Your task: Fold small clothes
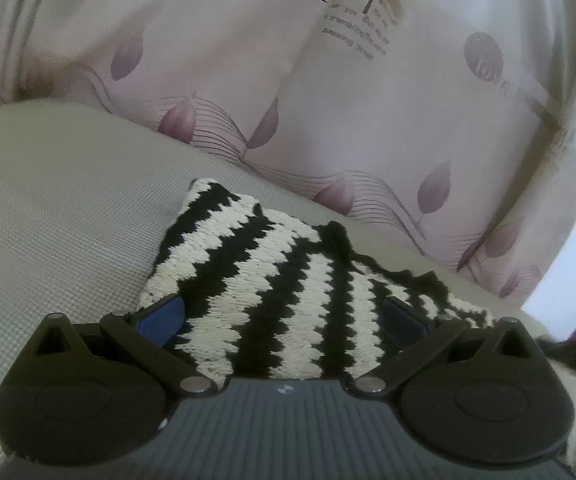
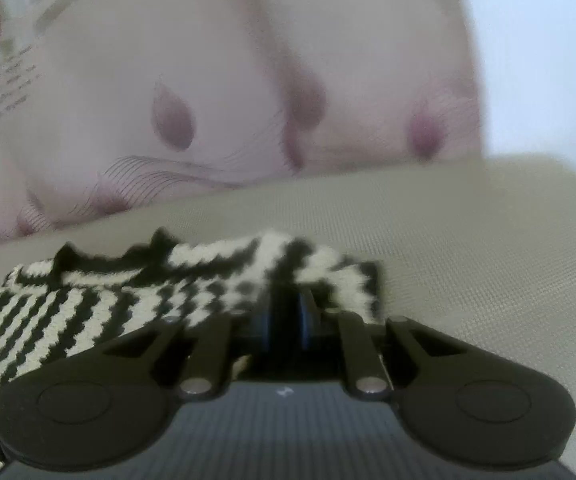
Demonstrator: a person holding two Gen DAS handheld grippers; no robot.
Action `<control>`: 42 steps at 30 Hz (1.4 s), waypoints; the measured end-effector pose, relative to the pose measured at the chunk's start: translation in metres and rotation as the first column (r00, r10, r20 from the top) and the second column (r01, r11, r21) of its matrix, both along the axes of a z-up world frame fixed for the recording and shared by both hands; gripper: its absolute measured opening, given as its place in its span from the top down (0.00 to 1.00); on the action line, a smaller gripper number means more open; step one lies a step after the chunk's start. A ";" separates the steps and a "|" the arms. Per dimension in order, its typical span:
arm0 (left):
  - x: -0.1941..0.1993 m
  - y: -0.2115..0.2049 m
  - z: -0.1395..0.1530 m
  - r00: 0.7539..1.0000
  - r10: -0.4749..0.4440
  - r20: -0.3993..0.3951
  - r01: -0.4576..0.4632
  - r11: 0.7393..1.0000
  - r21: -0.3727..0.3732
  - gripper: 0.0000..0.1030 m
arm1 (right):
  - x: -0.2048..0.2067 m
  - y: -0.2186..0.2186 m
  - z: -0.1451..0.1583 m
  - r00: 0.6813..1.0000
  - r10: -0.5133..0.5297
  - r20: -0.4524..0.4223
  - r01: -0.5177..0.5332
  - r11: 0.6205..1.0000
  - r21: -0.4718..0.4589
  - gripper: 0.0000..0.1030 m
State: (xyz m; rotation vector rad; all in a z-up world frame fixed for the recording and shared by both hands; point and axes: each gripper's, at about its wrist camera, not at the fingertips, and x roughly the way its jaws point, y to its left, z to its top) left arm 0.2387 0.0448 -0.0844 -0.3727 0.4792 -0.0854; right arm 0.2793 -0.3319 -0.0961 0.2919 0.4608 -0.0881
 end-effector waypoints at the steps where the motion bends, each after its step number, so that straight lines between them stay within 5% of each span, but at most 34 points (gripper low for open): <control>1: -0.001 -0.002 0.001 1.000 0.004 0.000 -0.004 1.000 0.014 0.00 | -0.020 0.001 0.005 0.999 0.027 0.044 -0.028 0.999 0.033 0.62; 3: -0.006 -0.007 0.005 1.000 0.015 0.011 -0.015 0.998 0.065 0.00 | -0.054 0.011 0.007 0.999 0.051 0.017 -0.052 0.998 0.032 0.37; 8: -0.041 -0.026 0.021 0.998 -0.011 0.066 -0.004 0.975 0.220 0.00 | -0.152 0.022 0.000 0.992 0.125 0.033 -0.125 0.992 -0.007 0.35; 17: -0.106 -0.029 0.036 1.000 -0.012 0.021 0.006 0.966 0.257 0.00 | -0.259 0.004 -0.030 0.999 0.030 0.045 -0.034 0.996 0.081 0.27; 23: -0.129 -0.028 0.038 1.000 0.004 0.011 -0.008 0.950 0.313 0.00 | -0.281 -0.003 -0.049 1.000 0.002 0.016 -0.004 0.990 0.142 0.27; 36: -0.163 -0.014 0.027 1.000 0.005 -0.016 0.002 0.924 0.383 0.00 | -0.288 0.027 -0.049 0.994 0.110 -0.001 -0.110 0.989 0.100 0.25; 42: -0.177 0.028 0.025 0.994 -0.088 -0.068 0.105 0.943 0.317 0.00 | -0.294 0.021 -0.054 0.991 0.132 0.034 -0.135 0.976 0.173 0.23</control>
